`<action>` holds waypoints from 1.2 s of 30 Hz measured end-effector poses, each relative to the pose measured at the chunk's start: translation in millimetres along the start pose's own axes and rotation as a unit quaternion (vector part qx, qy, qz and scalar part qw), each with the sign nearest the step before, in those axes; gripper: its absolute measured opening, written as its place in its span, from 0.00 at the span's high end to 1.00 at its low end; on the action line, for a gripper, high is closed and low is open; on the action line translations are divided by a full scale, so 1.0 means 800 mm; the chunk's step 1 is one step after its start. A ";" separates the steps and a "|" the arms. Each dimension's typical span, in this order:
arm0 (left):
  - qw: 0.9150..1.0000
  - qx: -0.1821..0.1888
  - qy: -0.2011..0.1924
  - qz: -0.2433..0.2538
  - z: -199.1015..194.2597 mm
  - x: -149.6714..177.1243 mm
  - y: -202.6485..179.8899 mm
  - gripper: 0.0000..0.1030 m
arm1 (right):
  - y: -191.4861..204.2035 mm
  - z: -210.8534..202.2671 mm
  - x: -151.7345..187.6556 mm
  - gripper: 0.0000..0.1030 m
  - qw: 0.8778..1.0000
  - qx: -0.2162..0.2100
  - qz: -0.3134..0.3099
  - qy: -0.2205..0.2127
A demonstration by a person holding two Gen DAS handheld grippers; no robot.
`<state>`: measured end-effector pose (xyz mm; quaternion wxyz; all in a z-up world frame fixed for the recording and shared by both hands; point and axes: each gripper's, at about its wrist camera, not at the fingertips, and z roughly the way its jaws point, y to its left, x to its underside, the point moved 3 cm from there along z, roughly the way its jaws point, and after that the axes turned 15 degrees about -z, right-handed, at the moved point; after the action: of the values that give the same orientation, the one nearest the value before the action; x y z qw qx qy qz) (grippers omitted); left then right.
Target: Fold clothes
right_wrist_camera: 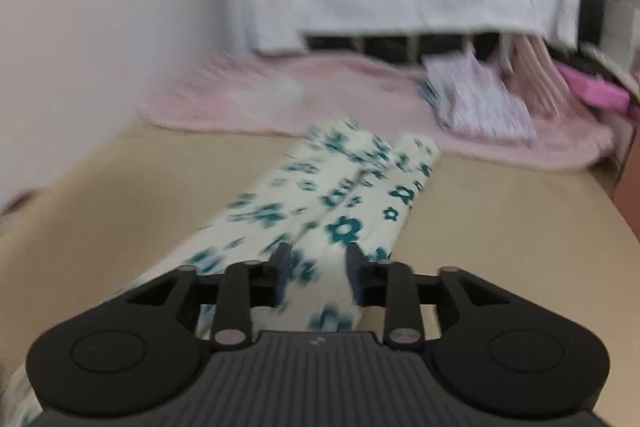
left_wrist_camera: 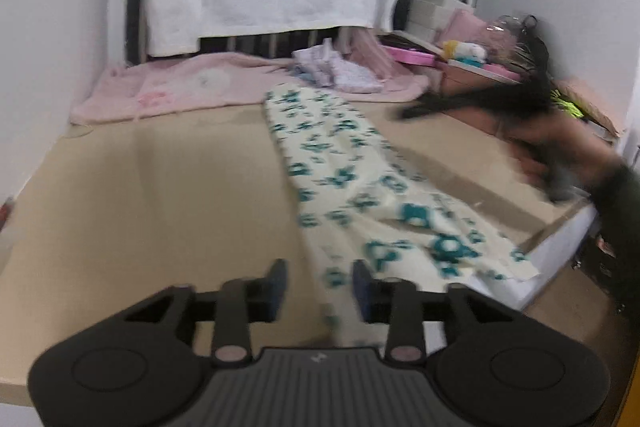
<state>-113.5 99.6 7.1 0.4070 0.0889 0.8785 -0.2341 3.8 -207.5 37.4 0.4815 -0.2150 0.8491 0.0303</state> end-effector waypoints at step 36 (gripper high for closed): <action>0.886 0.086 -0.061 0.452 0.007 0.107 -0.080 0.46 | 0.157 -0.154 0.171 0.24 0.941 -0.076 -0.320 -0.078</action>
<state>-187.8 37.7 -39.3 0.5125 0.4967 0.6926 -0.1046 -205.7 -171.7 -30.0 0.5128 -0.5087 0.6902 -0.0442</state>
